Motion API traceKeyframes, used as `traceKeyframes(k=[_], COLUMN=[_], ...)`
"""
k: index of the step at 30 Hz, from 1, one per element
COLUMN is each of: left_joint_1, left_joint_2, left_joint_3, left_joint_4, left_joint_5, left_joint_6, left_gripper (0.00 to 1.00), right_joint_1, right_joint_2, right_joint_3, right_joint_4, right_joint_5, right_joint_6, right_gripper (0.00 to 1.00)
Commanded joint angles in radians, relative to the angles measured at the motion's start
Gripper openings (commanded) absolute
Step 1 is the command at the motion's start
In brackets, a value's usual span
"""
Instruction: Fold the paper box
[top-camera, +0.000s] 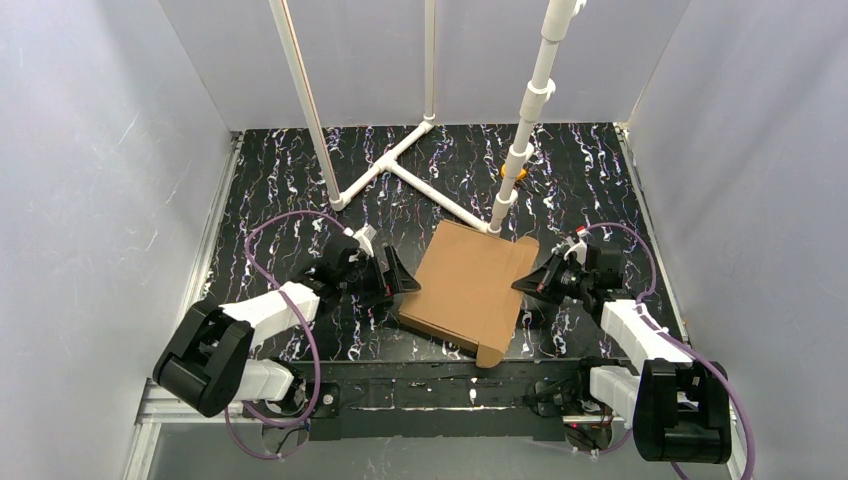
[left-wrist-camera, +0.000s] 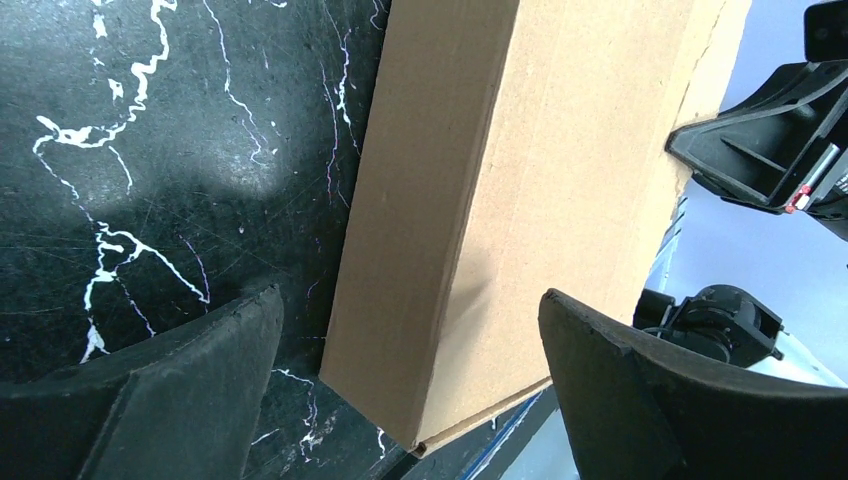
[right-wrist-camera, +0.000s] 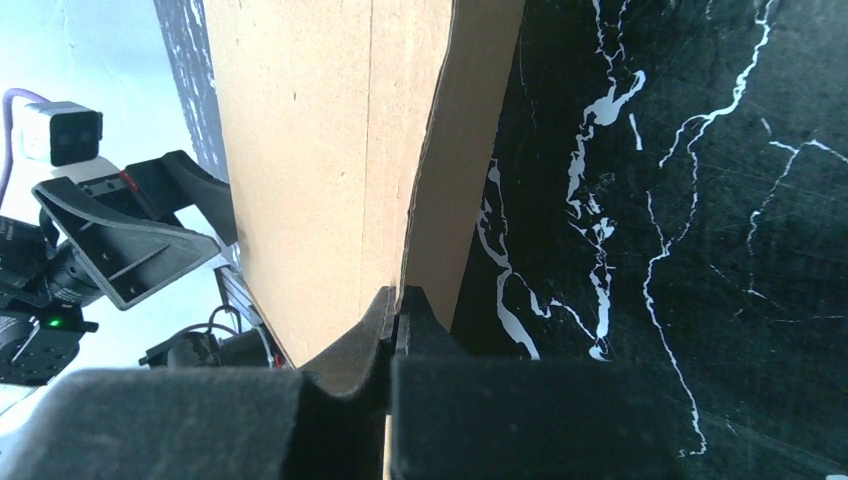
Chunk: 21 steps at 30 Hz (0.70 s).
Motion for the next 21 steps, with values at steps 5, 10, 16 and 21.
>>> traceKeyframes(k=[5,10,16,21], left_joint_1=[0.014,0.012,0.003,0.001], left_joint_2=[0.030,0.062,0.080,0.101], left_joint_3=[-0.010,-0.016,-0.019,-0.018], left_joint_4=[0.059,0.110,0.152,0.180], left_joint_5=[0.098,0.125,0.140,0.168], left_joint_6=[0.000,-0.034,-0.051,-0.064], left_gripper=[0.98,0.98,0.98,0.98], right_joint_1=[-0.004,-0.004,-0.004,-0.004], right_joint_2=[0.028,0.057,0.070,0.076], right_joint_3=[0.029,0.035,0.032,0.040], right_joint_4=[-0.148,-0.153,-0.142,-0.150], right_joint_5=[0.221,0.253,0.256,0.273], right_joint_6=[-0.125,-0.146,-0.148,-0.163], right_gripper=[0.01,0.01,0.01,0.01])
